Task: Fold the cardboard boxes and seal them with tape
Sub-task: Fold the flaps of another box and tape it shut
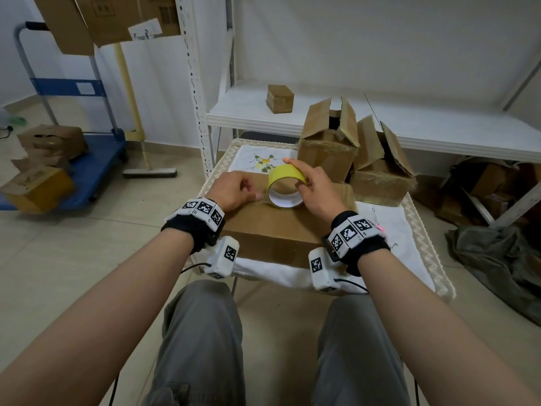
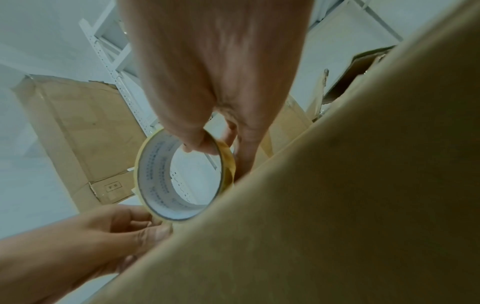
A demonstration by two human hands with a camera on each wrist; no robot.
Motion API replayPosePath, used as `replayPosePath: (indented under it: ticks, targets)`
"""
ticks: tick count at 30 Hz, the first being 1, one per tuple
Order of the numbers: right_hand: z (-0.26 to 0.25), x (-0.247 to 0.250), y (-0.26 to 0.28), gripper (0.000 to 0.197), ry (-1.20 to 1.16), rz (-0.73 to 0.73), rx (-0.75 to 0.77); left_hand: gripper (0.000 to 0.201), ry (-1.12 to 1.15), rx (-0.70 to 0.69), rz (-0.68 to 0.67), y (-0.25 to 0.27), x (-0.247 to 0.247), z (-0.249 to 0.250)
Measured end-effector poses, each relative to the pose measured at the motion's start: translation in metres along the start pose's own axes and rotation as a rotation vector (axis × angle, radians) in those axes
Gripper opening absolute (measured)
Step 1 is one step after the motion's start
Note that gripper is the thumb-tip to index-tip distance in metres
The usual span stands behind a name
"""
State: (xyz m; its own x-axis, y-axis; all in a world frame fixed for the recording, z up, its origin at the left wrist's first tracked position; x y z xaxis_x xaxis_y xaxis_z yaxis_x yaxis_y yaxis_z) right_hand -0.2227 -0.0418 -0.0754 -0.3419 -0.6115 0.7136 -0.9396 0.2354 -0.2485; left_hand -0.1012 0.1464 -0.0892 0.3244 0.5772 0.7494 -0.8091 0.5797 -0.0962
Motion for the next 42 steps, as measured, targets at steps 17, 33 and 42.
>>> replayPosePath:
  ticks: [17, 33, 42]
  targets:
    - [0.009, 0.022, 0.006, 0.074, 0.037, -0.093, -0.081, 0.013, -0.269, -0.119, -0.077, 0.007, -0.021, 0.009]
    - [0.013, 0.011, 0.017, 0.085, -0.169, -0.172, -0.023, 0.006, -0.030, -0.221, 0.044, 0.005, -0.026, 0.026]
    - [0.022, 0.010, 0.014, 0.056, -0.121, -0.018, -0.109, 0.047, -0.113, -0.242, -0.045, 0.013, -0.023, 0.012]
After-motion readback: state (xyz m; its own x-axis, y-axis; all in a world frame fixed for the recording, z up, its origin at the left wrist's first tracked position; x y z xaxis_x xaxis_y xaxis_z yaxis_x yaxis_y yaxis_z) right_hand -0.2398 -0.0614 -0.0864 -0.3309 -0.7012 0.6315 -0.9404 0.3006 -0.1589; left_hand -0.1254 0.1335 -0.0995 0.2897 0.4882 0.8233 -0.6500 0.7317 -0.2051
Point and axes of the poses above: each hand's wrist, its own y-axis away from the middle knuckle, its own x-axis out of the back of the hand, z = x × y, the point moved 1 cm from there along -y, towards the middle knuckle, and after that the axes turned 5 degrees about y, right-handed, at the moved point
